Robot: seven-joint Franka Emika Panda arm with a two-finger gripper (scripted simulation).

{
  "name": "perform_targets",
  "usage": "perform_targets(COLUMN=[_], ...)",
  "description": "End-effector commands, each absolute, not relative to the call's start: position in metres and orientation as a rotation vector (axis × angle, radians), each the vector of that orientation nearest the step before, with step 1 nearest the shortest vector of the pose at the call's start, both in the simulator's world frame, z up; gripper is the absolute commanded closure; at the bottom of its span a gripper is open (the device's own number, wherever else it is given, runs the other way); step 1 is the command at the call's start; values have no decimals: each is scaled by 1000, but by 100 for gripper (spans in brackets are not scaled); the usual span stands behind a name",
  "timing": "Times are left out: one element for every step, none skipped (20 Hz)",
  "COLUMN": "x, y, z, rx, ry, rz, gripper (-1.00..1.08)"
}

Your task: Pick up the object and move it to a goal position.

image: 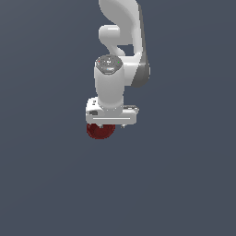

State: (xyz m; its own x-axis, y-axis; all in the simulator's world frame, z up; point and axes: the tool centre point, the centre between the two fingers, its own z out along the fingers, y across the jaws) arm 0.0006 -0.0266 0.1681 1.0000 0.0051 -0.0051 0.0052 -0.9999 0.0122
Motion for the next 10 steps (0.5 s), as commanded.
perform_targets(x=[1, 1, 2, 3, 4, 6, 6, 6, 6, 6], y=[-27, -27, -28, -30, -32, -34, -35, -35, -35, -35], z=[168, 169, 170, 173, 176, 179, 180, 181, 180, 180], rx=[3129, 3129, 3129, 3128, 3126, 3125, 3124, 3124, 3124, 3125], ry=[8, 8, 9, 10, 12, 13, 13, 13, 13, 13], rz=[-8, -7, -2, 4, 13, 21, 25, 26, 25, 23], gripper=[-20, -20, -20, -20, -20, -20, -20, -20, -20, -20])
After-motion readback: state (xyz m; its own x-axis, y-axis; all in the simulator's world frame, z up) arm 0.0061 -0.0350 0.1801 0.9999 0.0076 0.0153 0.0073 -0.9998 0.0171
